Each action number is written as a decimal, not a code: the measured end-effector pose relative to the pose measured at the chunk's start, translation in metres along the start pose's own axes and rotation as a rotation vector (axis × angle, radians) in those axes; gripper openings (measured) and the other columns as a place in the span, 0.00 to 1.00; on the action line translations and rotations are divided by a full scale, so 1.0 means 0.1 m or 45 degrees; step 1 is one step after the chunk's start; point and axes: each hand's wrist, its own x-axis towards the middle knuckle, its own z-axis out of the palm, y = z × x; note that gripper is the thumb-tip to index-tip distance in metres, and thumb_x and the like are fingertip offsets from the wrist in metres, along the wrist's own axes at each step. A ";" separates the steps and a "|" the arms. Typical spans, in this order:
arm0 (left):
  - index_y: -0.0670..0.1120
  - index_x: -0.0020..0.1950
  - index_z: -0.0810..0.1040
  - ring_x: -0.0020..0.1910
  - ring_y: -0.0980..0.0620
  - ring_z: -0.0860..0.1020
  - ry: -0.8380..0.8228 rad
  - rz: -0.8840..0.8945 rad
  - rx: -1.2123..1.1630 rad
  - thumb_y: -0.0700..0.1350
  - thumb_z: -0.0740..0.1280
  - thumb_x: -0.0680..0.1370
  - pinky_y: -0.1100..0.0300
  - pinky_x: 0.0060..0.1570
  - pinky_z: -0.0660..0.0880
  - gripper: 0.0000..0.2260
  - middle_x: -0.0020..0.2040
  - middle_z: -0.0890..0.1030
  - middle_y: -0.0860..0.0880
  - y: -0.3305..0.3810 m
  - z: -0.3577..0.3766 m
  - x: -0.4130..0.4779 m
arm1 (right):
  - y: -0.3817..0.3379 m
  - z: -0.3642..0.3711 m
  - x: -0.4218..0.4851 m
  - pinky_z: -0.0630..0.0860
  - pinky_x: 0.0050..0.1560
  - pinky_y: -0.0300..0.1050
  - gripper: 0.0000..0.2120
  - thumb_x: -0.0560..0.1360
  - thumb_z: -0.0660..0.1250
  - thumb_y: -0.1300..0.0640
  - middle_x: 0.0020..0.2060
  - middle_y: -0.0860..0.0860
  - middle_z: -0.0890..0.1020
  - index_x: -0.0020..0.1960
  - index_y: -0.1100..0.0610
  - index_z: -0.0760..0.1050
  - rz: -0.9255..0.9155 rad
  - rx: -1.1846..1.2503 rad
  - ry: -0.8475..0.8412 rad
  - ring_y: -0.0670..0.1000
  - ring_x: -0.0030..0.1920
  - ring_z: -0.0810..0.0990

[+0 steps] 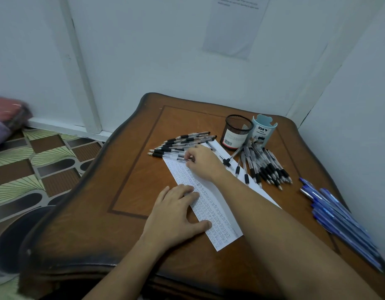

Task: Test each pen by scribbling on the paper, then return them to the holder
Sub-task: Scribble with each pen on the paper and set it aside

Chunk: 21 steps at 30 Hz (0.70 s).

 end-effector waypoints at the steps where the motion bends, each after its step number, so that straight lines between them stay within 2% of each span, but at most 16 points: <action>1: 0.57 0.71 0.70 0.72 0.63 0.58 0.003 -0.003 0.001 0.75 0.56 0.67 0.57 0.75 0.43 0.38 0.71 0.65 0.61 0.00 0.01 0.00 | 0.00 0.00 -0.02 0.74 0.55 0.50 0.07 0.79 0.62 0.60 0.53 0.52 0.76 0.54 0.56 0.78 -0.011 -0.048 -0.005 0.53 0.54 0.75; 4: 0.57 0.71 0.70 0.71 0.63 0.59 0.014 -0.009 0.000 0.74 0.60 0.69 0.57 0.74 0.43 0.36 0.71 0.65 0.61 -0.01 0.02 0.00 | 0.02 -0.05 -0.09 0.74 0.56 0.54 0.10 0.82 0.56 0.59 0.54 0.55 0.77 0.57 0.59 0.74 -0.066 -0.293 -0.037 0.56 0.56 0.74; 6: 0.57 0.72 0.70 0.72 0.63 0.59 0.012 -0.013 0.001 0.75 0.58 0.67 0.57 0.74 0.43 0.37 0.71 0.65 0.61 -0.01 0.03 0.00 | 0.05 -0.13 -0.15 0.74 0.51 0.53 0.11 0.83 0.54 0.57 0.52 0.55 0.80 0.58 0.60 0.73 -0.057 -0.312 0.021 0.56 0.52 0.76; 9: 0.57 0.72 0.70 0.72 0.63 0.59 0.011 -0.020 -0.008 0.76 0.53 0.64 0.57 0.75 0.44 0.41 0.71 0.65 0.60 0.00 0.02 0.01 | 0.11 -0.36 -0.29 0.72 0.40 0.47 0.08 0.83 0.58 0.56 0.45 0.52 0.81 0.56 0.58 0.74 0.126 0.177 0.193 0.50 0.39 0.75; 11: 0.57 0.72 0.70 0.72 0.62 0.59 0.005 -0.022 -0.007 0.77 0.52 0.64 0.57 0.75 0.44 0.42 0.72 0.65 0.60 0.00 0.02 0.01 | 0.16 -0.52 -0.41 0.71 0.37 0.43 0.04 0.81 0.63 0.58 0.41 0.49 0.79 0.53 0.56 0.76 0.289 0.607 0.295 0.47 0.35 0.74; 14: 0.56 0.72 0.70 0.72 0.62 0.60 0.003 -0.022 -0.022 0.77 0.53 0.64 0.57 0.75 0.44 0.43 0.72 0.66 0.60 -0.01 0.02 0.00 | 0.26 -0.70 -0.63 0.70 0.33 0.40 0.03 0.78 0.68 0.63 0.34 0.51 0.77 0.47 0.58 0.80 0.436 1.140 0.420 0.48 0.32 0.71; 17: 0.57 0.73 0.70 0.72 0.62 0.60 -0.004 -0.023 -0.015 0.77 0.52 0.63 0.58 0.74 0.44 0.43 0.72 0.66 0.60 -0.01 0.02 0.01 | 0.35 -0.76 -0.83 0.72 0.35 0.43 0.03 0.80 0.67 0.60 0.37 0.55 0.77 0.48 0.57 0.79 0.500 1.436 0.518 0.51 0.35 0.72; 19: 0.57 0.73 0.69 0.72 0.63 0.60 -0.017 -0.031 -0.001 0.78 0.51 0.63 0.58 0.74 0.43 0.43 0.72 0.65 0.61 -0.01 0.02 0.01 | 0.35 -0.77 -0.96 0.78 0.41 0.48 0.04 0.83 0.62 0.57 0.40 0.55 0.80 0.50 0.55 0.75 0.534 1.624 0.530 0.54 0.41 0.78; 21: 0.58 0.73 0.68 0.72 0.63 0.60 -0.022 -0.032 0.013 0.78 0.51 0.63 0.58 0.74 0.44 0.44 0.73 0.65 0.61 -0.01 0.02 0.01 | 0.33 -0.75 -1.07 0.81 0.47 0.56 0.05 0.85 0.56 0.54 0.38 0.54 0.81 0.53 0.53 0.70 0.541 1.852 0.507 0.55 0.40 0.82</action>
